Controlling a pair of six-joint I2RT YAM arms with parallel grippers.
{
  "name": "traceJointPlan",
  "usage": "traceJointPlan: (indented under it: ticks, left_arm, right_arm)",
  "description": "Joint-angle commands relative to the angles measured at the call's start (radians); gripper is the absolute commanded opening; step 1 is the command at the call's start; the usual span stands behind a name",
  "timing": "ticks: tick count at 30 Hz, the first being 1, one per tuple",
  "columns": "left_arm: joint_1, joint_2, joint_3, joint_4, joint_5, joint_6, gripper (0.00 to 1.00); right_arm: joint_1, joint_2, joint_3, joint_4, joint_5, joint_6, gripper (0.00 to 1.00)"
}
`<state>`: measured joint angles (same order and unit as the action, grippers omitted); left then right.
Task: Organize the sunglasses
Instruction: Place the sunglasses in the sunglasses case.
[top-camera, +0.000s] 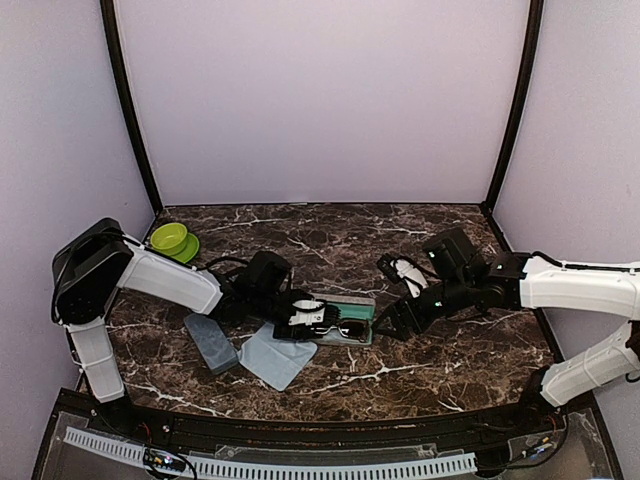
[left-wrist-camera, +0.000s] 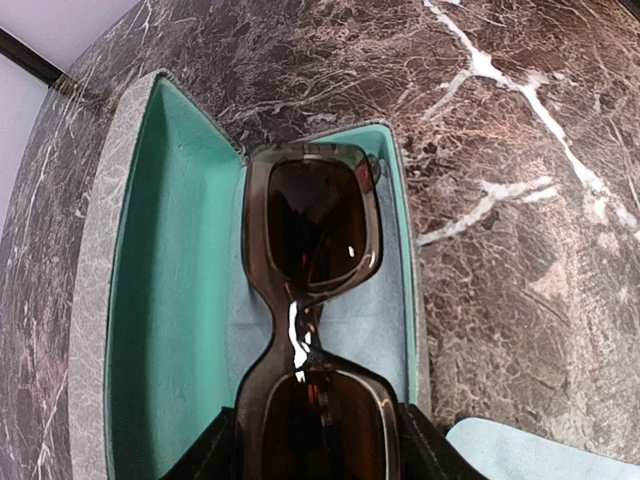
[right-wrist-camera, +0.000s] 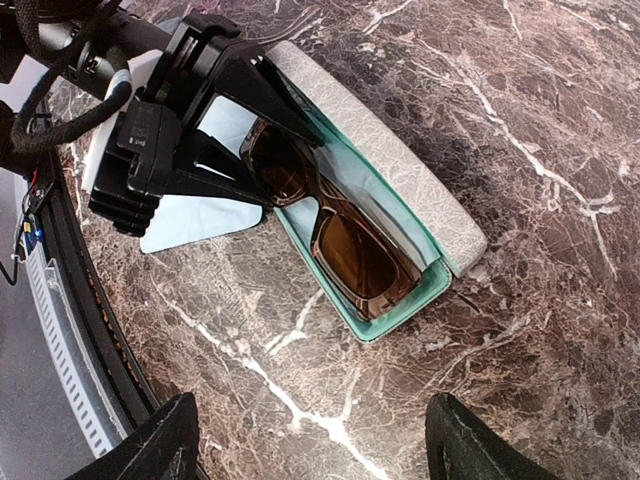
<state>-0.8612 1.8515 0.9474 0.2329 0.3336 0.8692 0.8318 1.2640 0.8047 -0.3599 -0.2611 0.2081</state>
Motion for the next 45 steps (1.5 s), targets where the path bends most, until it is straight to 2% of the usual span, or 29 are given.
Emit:
traceJointPlan:
  ticks: [1,6,21,29,33,37,41,45]
  left_arm:
    - [0.001,-0.01,0.009,-0.016,0.025,-0.009,0.54]
    - [0.001,-0.021,0.004,-0.008,0.03,-0.011,0.59]
    - [0.001,-0.084,-0.043,0.034,0.088,-0.065,0.61]
    - [0.001,-0.136,-0.104,0.051,0.11,-0.096,0.68]
    - [0.001,-0.232,-0.222,0.159,0.102,-0.183,0.69]
    - [0.002,-0.353,-0.3,0.211,0.012,-0.336,0.69]
    - [0.008,-0.418,-0.288,0.171,-0.144,-0.543,0.69]
    - [0.026,-0.414,-0.241,0.105,-0.194,-0.701,0.69]
  right_arm:
    - [-0.008,-0.007,-0.01,0.015,0.003,0.005,0.78]
    - [-0.008,-0.004,-0.008,0.018,-0.003,0.006,0.78]
    - [-0.008,0.005,-0.007,0.024,0.009,0.013,0.78]
    - [-0.007,0.022,-0.003,0.044,0.039,0.035,0.78]
    - [-0.008,0.052,0.011,0.071,0.108,0.083,0.78]
    - [-0.008,0.086,0.024,0.112,0.201,0.137,0.78]
    - [-0.009,0.136,0.061,0.125,0.26,0.167,0.78]
    - [-0.008,0.161,0.073,0.16,0.267,0.192,0.77]
